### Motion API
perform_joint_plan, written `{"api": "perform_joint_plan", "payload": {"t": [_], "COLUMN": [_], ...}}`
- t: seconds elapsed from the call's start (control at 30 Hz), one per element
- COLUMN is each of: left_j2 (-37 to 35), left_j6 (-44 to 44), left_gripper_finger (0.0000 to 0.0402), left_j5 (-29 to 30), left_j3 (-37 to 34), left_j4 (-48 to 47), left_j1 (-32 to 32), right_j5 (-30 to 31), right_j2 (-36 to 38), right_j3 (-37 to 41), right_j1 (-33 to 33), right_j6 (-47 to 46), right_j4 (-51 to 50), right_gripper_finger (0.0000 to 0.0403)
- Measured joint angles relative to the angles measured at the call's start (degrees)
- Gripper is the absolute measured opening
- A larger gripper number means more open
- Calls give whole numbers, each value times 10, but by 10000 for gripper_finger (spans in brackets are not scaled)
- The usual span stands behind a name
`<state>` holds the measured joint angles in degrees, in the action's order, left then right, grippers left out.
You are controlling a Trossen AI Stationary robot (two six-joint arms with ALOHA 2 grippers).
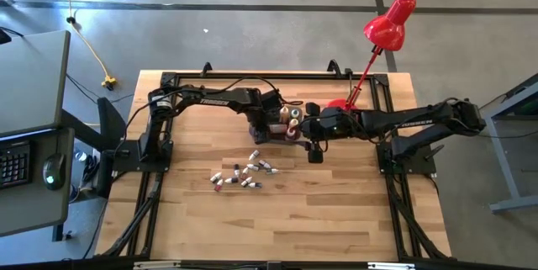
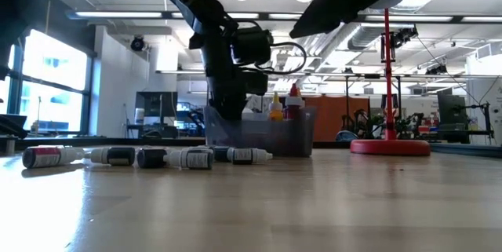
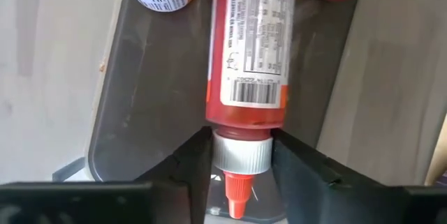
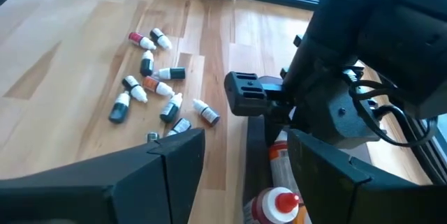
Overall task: Pick & Place food coloring
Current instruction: Put the big orange food coloring bottle into the black bin
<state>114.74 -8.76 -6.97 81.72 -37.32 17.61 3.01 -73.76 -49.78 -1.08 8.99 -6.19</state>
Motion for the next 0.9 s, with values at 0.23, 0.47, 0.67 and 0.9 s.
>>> {"api": "perform_joint_plan", "payload": {"t": [0.23, 0.47, 0.67, 0.9], "left_j2": [-1, -6, -6, -6], "left_j6": [0, 0, -17, -31], "left_gripper_finger": [96, 110, 108, 107], "left_j5": [13, 20, 27, 108], "left_j3": [0, 39, 117, 198], "left_j4": [-3, -47, -140, -304], "left_j1": [0, 0, 0, -16], "right_j5": [0, 0, 0, 0], "right_j2": [0, 0, 0, 0], "right_j3": [0, 0, 0, 0], "right_j1": [0, 0, 0, 0], "right_j6": [0, 2, 4, 4], "right_j4": [3, 9, 9, 9], "right_gripper_finger": [199, 199, 199, 199]}}
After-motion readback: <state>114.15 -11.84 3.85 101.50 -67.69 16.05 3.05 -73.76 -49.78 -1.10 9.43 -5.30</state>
